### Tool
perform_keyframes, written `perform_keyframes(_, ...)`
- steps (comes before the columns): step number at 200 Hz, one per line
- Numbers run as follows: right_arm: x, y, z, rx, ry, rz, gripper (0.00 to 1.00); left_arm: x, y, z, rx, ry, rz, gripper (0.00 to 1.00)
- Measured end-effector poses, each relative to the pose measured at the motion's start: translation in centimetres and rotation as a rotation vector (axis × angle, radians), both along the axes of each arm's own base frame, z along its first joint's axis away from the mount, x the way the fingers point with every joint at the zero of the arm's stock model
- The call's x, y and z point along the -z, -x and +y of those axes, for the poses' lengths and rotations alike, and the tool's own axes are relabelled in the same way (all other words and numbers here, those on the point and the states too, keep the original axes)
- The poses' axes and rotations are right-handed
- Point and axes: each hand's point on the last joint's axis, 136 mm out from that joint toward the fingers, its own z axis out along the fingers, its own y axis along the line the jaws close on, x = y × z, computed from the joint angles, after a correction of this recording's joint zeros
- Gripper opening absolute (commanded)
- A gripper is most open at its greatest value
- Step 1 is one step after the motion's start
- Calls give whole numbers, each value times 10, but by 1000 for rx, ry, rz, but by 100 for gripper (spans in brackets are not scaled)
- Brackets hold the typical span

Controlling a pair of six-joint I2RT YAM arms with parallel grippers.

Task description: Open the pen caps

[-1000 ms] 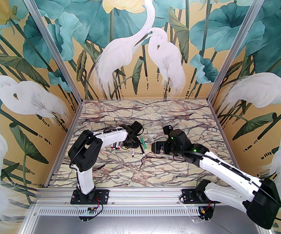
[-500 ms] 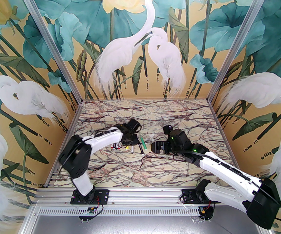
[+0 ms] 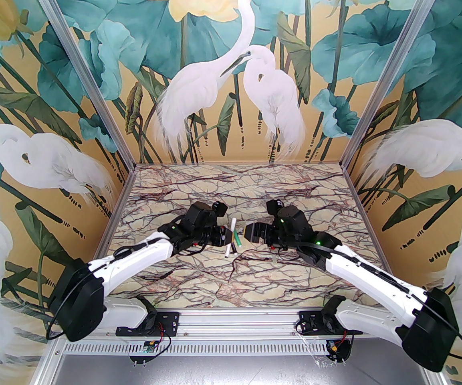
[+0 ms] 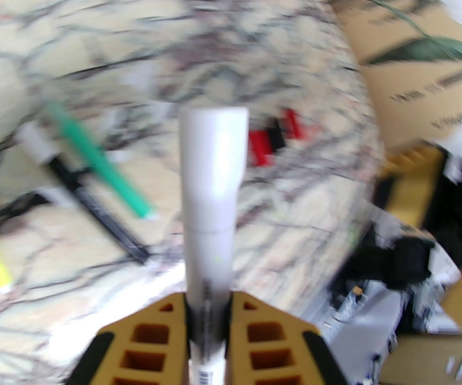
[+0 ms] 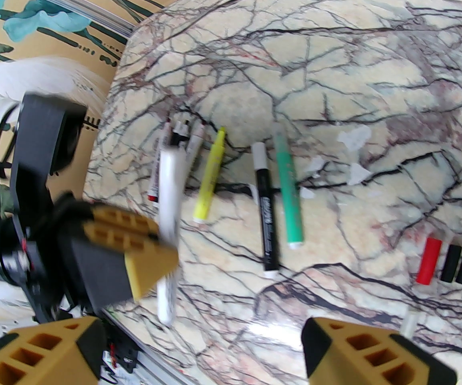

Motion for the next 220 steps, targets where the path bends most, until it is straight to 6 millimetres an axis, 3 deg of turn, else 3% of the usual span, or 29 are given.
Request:
perform_keyframes(69,-9,-12,13,4,-32,16,59,-27,40,-41,210,149,-40,12)
perform_keyframes(138,-9,-12,13,8,-34,22,40,-32,43,-45,230,167,-52,12)
perform_keyframes(220,-9,-12,13,8,-36,19,32,-34,45,-47,236,173,-57,12)
